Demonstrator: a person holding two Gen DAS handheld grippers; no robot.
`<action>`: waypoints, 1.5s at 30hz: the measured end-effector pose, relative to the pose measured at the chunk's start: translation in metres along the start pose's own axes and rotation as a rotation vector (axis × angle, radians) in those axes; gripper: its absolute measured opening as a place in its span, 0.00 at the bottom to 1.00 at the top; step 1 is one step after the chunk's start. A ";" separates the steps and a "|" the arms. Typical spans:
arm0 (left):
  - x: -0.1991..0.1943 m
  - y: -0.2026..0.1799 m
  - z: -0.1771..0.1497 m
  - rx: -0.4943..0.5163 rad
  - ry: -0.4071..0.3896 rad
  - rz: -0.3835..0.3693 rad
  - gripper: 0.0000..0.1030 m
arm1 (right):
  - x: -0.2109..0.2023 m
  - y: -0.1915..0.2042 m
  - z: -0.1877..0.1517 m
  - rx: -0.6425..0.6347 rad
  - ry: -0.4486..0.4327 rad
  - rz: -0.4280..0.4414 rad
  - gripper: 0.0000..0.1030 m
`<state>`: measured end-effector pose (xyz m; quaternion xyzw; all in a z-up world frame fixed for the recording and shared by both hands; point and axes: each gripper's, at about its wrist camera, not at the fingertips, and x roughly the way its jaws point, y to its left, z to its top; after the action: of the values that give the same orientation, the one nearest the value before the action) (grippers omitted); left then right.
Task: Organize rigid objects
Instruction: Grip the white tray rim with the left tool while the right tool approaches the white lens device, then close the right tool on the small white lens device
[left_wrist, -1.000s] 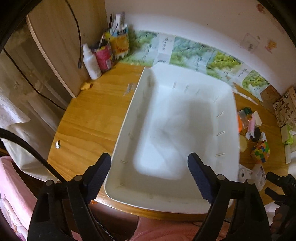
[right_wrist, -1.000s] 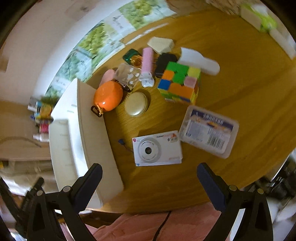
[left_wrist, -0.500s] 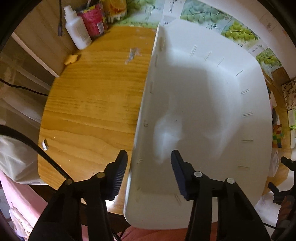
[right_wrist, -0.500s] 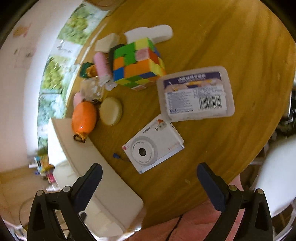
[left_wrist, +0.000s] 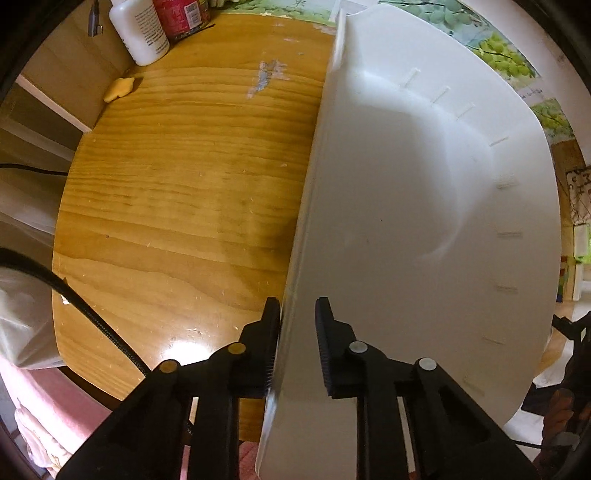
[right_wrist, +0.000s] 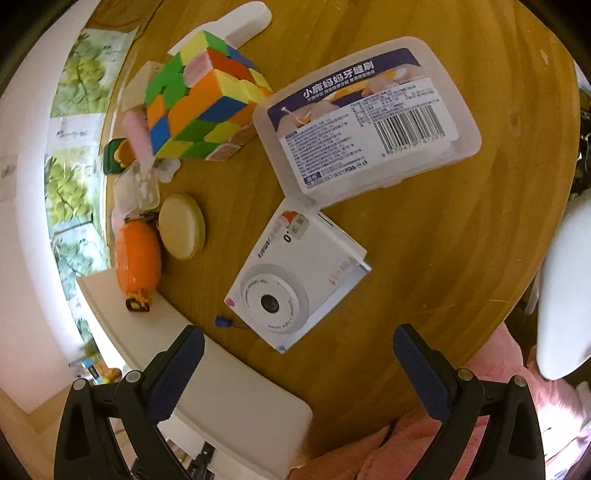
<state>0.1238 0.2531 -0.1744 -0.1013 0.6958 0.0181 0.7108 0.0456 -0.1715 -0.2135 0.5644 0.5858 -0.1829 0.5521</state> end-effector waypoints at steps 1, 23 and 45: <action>0.001 0.000 0.002 -0.001 0.003 0.010 0.15 | 0.001 0.001 0.001 0.012 -0.002 -0.004 1.00; -0.005 -0.036 0.016 0.162 -0.027 0.051 0.06 | 0.014 0.021 0.024 0.097 -0.069 -0.138 0.73; 0.019 -0.044 -0.022 0.221 0.007 0.059 0.06 | 0.001 0.035 0.024 -0.014 -0.158 -0.019 0.42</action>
<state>0.1099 0.2039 -0.1886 -0.0019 0.6989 -0.0380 0.7142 0.0868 -0.1806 -0.2082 0.5388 0.5469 -0.2281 0.5988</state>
